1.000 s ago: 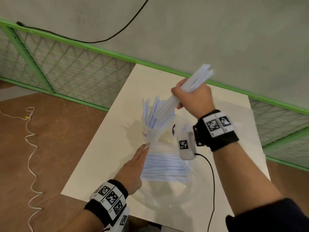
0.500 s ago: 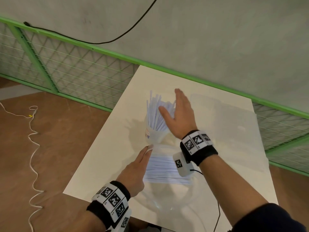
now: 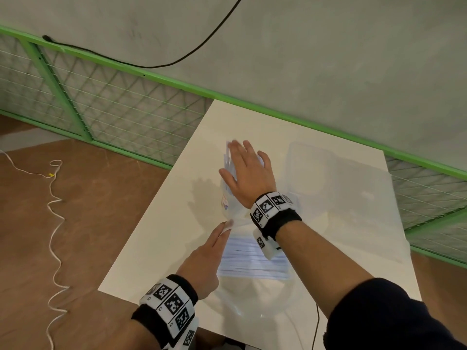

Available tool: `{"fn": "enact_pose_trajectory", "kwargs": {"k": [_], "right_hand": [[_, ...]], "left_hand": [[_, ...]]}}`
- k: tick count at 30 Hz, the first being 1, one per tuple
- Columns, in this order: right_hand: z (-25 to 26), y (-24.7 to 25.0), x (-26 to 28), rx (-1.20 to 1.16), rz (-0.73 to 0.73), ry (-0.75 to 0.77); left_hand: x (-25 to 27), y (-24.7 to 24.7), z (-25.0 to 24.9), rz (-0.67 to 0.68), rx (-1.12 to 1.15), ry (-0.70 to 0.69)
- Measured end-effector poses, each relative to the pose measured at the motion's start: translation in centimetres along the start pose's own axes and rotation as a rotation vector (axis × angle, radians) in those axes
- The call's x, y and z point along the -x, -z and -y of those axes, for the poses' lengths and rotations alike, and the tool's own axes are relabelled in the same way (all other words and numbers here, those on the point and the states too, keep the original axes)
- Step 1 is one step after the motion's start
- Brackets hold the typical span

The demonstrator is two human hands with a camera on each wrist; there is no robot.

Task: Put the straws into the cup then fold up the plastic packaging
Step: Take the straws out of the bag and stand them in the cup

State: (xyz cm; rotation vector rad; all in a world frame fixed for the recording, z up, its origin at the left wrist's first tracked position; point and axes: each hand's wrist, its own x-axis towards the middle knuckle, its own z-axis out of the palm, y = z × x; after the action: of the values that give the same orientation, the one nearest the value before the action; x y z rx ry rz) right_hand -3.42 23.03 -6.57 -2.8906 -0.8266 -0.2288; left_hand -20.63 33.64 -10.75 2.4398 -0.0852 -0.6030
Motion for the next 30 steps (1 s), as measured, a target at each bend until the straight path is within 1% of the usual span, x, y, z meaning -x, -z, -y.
{"fn": "enact_pose_trajectory", "kwargs": {"k": [2,5,6,8,11,12,13,15,16,18,19,20,21,23,24,26,27,28,30], "right_hand": [[-0.2,-0.2,0.1,0.011,-0.030,0.020],[-0.5,-0.2,0.2,-0.120,-0.155,0.004],[-0.4,-0.1,0.1,-0.135,-0.170,0.010],[-0.4,0.1,-0.2,-0.130,-0.112,0.033],[-0.5,0.5,-0.7,-0.042,0.086,0.075],[-0.5,0.6,-0.7,-0.028,0.118,0.075],[-0.5,0.9,-0.6,-0.036,0.114,0.069],[-0.4,1.9,0.0,-0.109,0.022,0.061],[-0.1,2.7,0.6,-0.154,-0.064,0.077],[0.7,4.4,2.4,-0.248,-0.269,0.169],[1.1,4.9,3.6,-0.303,-0.342,0.232],[1.6,5.0,5.2,-0.363,-0.372,0.291],[2.1,4.8,7.1,-0.408,-0.361,0.333],[2.8,3.4,10.8,-0.398,-0.250,0.340],[3.0,2.3,12.5,-0.363,-0.138,0.304],[2.6,-0.8,15.1,-0.280,0.173,0.165],[2.2,-2.6,16.2,-0.198,0.291,0.096],[1.8,-4.1,17.2,-0.115,0.358,0.057],[1.3,-6.5,18.6,-0.027,0.420,-0.002]], "left_hand": [[0.1,-0.1,0.4,-0.006,0.020,-0.009],[0.2,-0.1,0.7,-0.010,0.030,-0.025],[0.1,-0.1,0.6,-0.013,0.029,-0.025],[0.0,-0.1,0.5,-0.015,0.025,-0.020],[-0.1,-0.3,0.3,-0.013,0.014,-0.028],[-0.1,-0.3,0.3,-0.016,0.012,-0.030],[0.0,-0.3,0.3,-0.018,0.011,-0.029],[0.0,-0.3,0.5,-0.023,0.016,-0.029],[0.0,-0.3,0.5,-0.023,0.021,-0.030],[-0.2,-0.3,0.5,-0.023,0.025,-0.030],[-0.3,-0.3,0.6,-0.021,0.022,-0.022],[-0.4,-0.3,0.6,-0.018,0.019,-0.011],[-0.5,-0.4,0.6,-0.015,0.020,-0.002],[-0.8,-0.5,0.8,-0.006,0.045,-0.001],[-1.0,-0.6,0.9,0.000,0.061,-0.010],[-1.1,-0.8,0.8,0.005,0.074,-0.026],[-1.2,-1.0,0.6,0.006,0.071,-0.034],[-1.3,-1.1,0.4,0.003,0.072,-0.039],[-1.4,-1.4,0.2,0.002,0.084,-0.044]]}}
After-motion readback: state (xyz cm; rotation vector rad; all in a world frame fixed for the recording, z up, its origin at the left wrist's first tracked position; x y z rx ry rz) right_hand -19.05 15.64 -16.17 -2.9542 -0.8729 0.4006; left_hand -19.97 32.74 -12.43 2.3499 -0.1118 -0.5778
